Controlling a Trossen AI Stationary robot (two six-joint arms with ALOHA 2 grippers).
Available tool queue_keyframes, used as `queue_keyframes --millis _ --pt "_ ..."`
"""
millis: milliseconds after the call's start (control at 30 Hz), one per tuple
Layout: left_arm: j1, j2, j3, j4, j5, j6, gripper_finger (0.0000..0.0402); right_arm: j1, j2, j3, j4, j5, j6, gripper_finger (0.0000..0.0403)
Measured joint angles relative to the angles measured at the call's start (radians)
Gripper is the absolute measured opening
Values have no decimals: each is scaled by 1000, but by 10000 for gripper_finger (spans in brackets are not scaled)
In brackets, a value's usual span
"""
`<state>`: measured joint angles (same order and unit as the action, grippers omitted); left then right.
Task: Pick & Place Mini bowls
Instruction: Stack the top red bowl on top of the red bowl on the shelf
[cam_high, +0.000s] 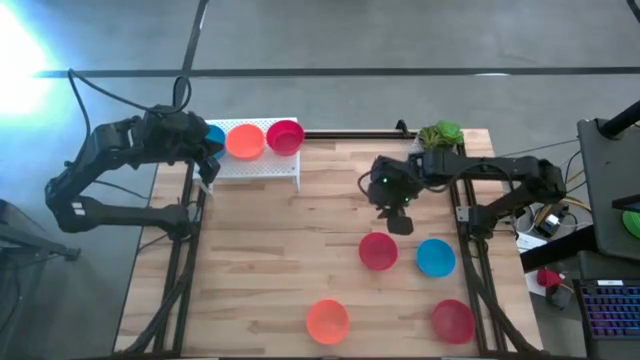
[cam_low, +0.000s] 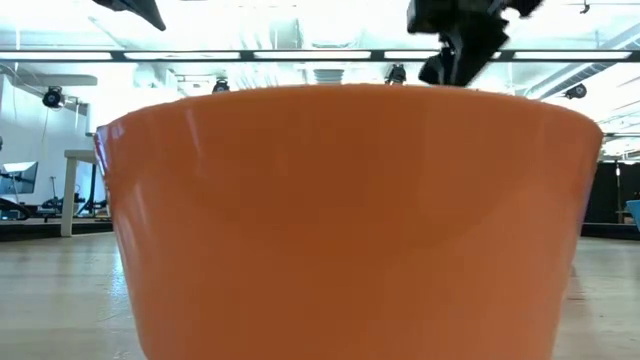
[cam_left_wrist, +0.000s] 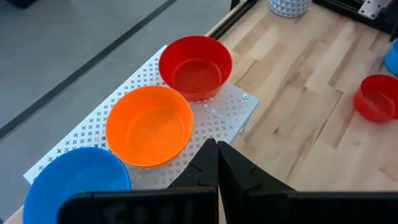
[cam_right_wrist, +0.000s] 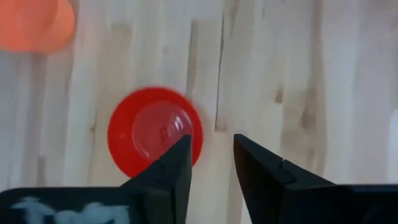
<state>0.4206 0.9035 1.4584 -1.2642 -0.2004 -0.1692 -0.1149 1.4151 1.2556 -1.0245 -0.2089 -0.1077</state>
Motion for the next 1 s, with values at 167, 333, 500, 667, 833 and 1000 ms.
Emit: queue_keyframes --millis 167,333,500,667,833,1000 --pt "0 0 -1 0 0 0 0 13 0 -111 50 0 -25 125" --pt "0 0 -1 0 1 -8 0 13 0 -215 140 0 -11 118" --pt "0 0 -1 0 1 -16 0 13 0 -310 233 0 -4 118" --pt "0 0 -1 0 1 -34 0 13 0 -383 314 -1 3 116" --pt "0 0 -1 0 1 -51 0 13 0 -432 401 -2 45 114" --pt "0 0 -1 0 1 -69 0 13 0 -475 463 -6 51 113"
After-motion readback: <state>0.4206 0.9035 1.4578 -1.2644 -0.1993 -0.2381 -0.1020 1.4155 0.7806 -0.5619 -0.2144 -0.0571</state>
